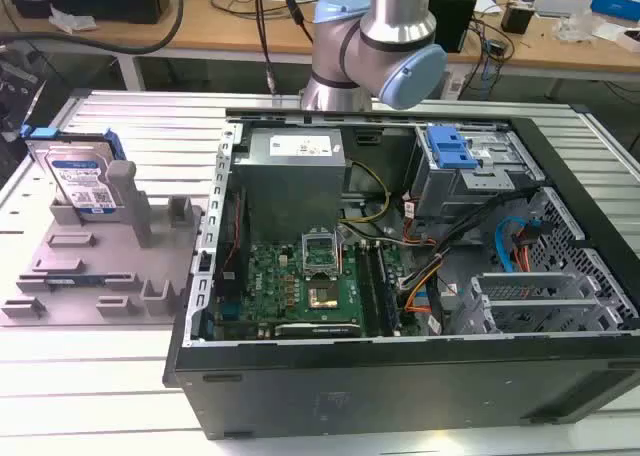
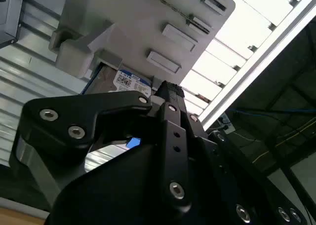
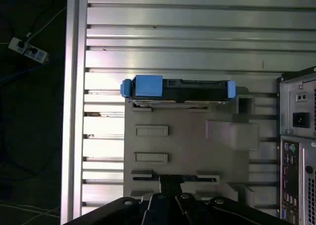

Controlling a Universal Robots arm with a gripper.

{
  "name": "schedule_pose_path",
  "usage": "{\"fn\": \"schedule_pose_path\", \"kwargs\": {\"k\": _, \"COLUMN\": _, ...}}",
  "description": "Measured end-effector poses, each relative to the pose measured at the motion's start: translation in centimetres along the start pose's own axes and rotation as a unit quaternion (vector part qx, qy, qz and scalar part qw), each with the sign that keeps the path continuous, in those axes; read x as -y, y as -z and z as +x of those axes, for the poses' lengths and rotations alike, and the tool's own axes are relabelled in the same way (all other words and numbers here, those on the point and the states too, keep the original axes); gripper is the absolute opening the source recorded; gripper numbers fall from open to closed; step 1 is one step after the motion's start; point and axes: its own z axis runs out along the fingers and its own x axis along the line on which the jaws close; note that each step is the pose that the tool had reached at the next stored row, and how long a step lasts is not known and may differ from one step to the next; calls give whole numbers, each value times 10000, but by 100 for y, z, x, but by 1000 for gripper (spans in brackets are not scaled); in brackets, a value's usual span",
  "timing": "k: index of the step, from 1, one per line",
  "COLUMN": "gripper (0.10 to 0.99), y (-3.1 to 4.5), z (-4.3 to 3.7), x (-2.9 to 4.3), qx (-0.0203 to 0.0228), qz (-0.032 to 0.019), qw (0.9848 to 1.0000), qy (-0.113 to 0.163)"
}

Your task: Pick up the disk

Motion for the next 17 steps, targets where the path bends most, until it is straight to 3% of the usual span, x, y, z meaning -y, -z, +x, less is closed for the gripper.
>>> {"fn": "schedule_pose_path", "kwargs": {"k": 10, "gripper": 106, "y": 0, "z": 0, "x": 0, "qx": 0, "qz": 0, "qw": 10000, "qy": 9}}
{"fn": "schedule_pose_path", "kwargs": {"k": 13, "gripper": 106, "y": 0, "z": 0, "x": 0, "qx": -13, "qz": 0, "qw": 9994, "qy": 344}}
{"fn": "schedule_pose_path", "kwargs": {"k": 15, "gripper": 106, "y": 0, "z": 0, "x": 0, "qx": -31, "qz": 1, "qw": 9968, "qy": 802}}
{"fn": "schedule_pose_path", "kwargs": {"k": 17, "gripper": 106, "y": -3, "z": 0, "x": 0, "qx": -44, "qz": 1, "qw": 9932, "qy": 1164}}
